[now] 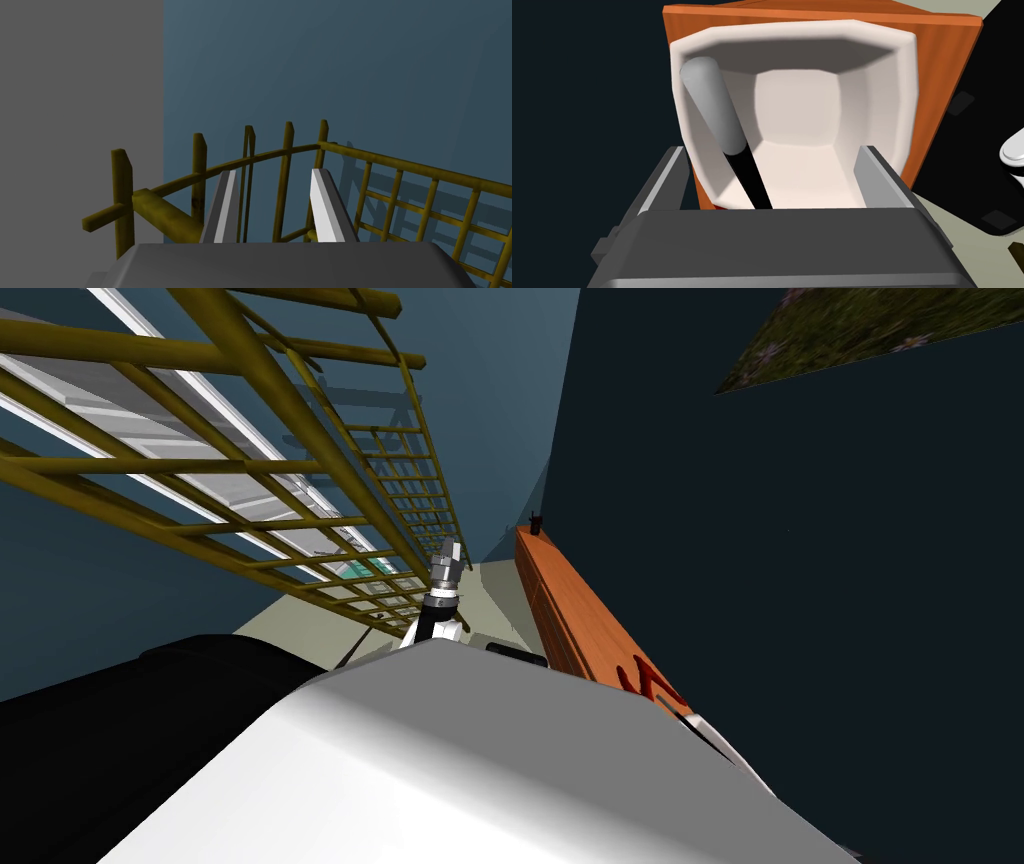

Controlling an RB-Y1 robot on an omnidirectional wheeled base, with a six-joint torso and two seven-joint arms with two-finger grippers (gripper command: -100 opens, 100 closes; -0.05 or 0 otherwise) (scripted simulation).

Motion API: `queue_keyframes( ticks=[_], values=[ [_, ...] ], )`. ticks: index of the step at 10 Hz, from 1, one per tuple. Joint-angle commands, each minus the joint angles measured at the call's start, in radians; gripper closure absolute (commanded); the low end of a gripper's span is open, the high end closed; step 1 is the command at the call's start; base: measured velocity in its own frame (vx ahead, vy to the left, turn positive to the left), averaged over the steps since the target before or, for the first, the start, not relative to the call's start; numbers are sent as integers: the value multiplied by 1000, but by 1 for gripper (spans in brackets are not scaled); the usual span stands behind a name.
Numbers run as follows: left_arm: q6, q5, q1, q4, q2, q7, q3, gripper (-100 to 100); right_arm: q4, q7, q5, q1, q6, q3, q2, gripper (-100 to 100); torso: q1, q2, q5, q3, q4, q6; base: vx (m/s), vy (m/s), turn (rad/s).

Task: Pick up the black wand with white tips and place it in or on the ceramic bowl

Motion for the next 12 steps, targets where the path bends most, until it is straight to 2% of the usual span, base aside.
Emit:
queue_keyframes(
  ticks=[1,5,6,7,12],
  values=[
    [0,0,0,0,0,0,0,0,-26,0,-16,5,-13,2,-45,-100,0,0,0,0,0,0,-1,34,-47],
    [0,0,0,0,0,0,0,0,-60,-4,-39,11,-40,9,-116,-100,0,0,0,0,0,0,6,25,-44],
    [0,0,0,0,0,0,0,0,-61,-2,-37,12,-30,6,-107,-100,0,0,0,0,0,0,0,12,-7],
    [0,0,0,0,0,0,0,0,-62,-2,-38,12,-31,6,-108,0,-1,0,-1,0,0,0,0,0,0],
    [0,0,0,0,0,0,0,0,-62,-2,-38,12,-31,6,-108,0,-2,0,-1,0,0,0,0,0,0]
  ],
)
